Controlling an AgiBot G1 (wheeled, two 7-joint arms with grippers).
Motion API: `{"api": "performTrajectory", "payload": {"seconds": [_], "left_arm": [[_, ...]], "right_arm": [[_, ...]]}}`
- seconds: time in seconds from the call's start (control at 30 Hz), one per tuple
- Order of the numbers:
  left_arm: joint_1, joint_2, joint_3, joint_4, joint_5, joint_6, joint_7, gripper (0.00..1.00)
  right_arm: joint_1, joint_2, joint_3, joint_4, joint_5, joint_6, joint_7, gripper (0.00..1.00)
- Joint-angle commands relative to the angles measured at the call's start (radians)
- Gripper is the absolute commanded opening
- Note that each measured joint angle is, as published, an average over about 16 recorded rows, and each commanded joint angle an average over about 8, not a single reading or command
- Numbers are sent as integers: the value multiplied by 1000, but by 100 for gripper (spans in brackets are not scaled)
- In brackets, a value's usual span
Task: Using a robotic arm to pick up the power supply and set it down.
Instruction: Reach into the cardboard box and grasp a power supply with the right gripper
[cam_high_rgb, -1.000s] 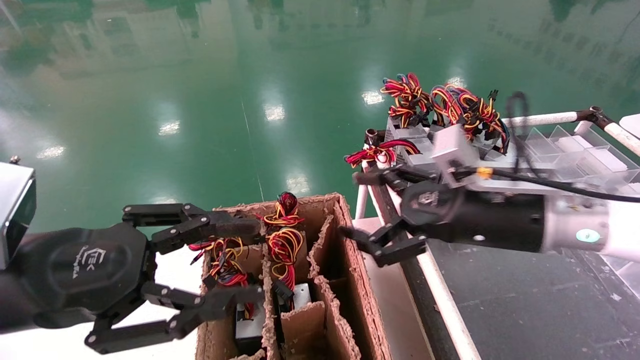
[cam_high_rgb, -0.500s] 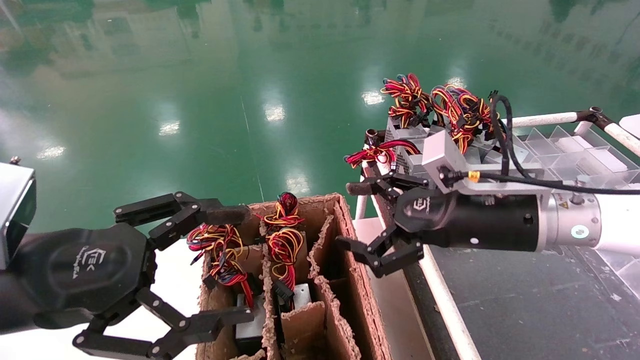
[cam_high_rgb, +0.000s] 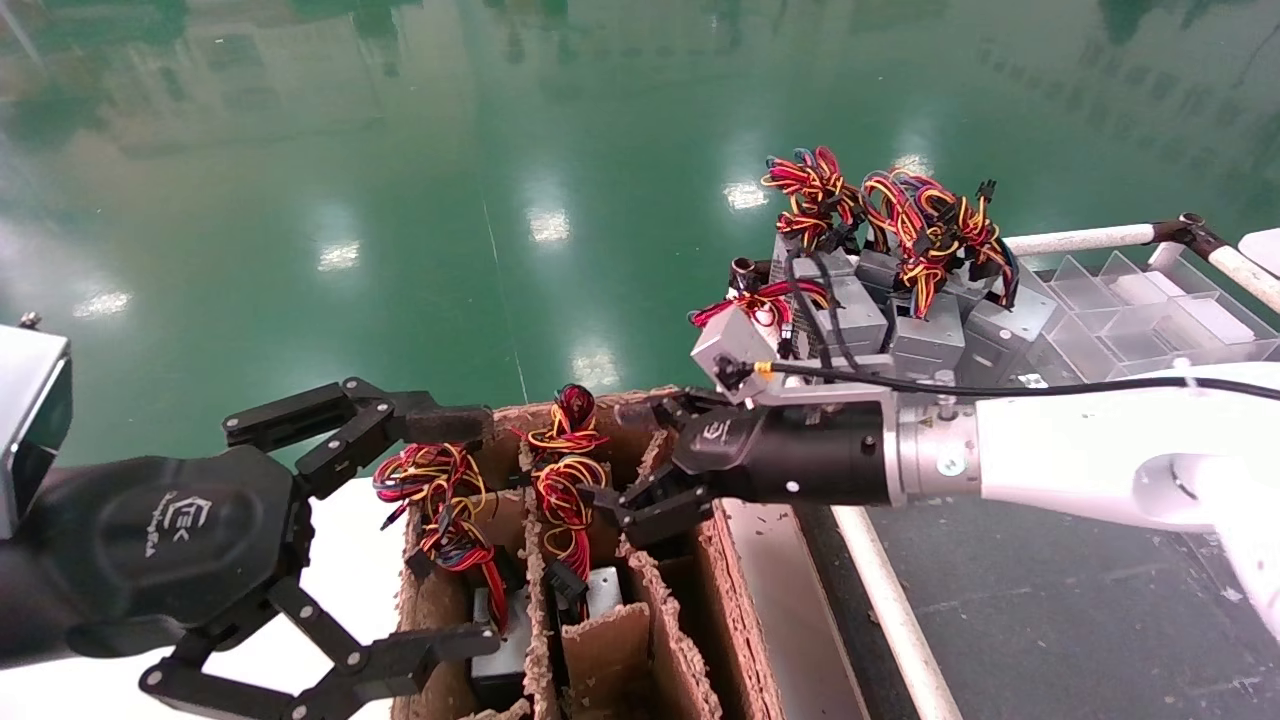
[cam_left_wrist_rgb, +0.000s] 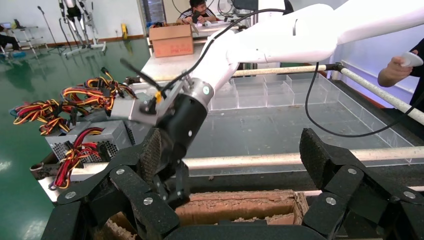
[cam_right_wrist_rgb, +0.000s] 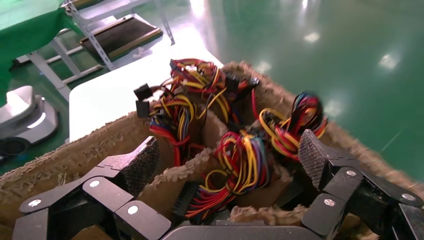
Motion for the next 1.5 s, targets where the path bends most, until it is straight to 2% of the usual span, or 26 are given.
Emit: {"api": "performTrajectory", "payload": {"seconds": [0.03,0.2,0.37,0.4,0.43,0.63,0.67,1.5], "left_arm": [[0,0,0,0,0,0,0,100],[0,0,0,0,0,0,0,100],[0,0,1,0,0,0,0,100],[0,0,1,0,0,0,0,100],[0,0,1,0,0,0,0,100],[0,0,1,0,-1,0,0,100],[0,0,1,0,-1,0,0,100],[0,-1,2,0,-1,-1,1,100]], "right_arm": [[12,-21,-8,-49,-9,-7,-12,100],[26,-57,-18,-135,-21,-12,-50,100],[35,-91,-25,-201,-34,31,-83,100],[36,-97,-26,-211,-36,46,-88,93],[37,-103,-26,-220,-37,62,-91,81],[31,-126,-26,-238,-33,141,-96,6],[29,-128,-25,-236,-31,146,-95,1],[9,-124,-53,-199,-7,63,-45,0]]}}
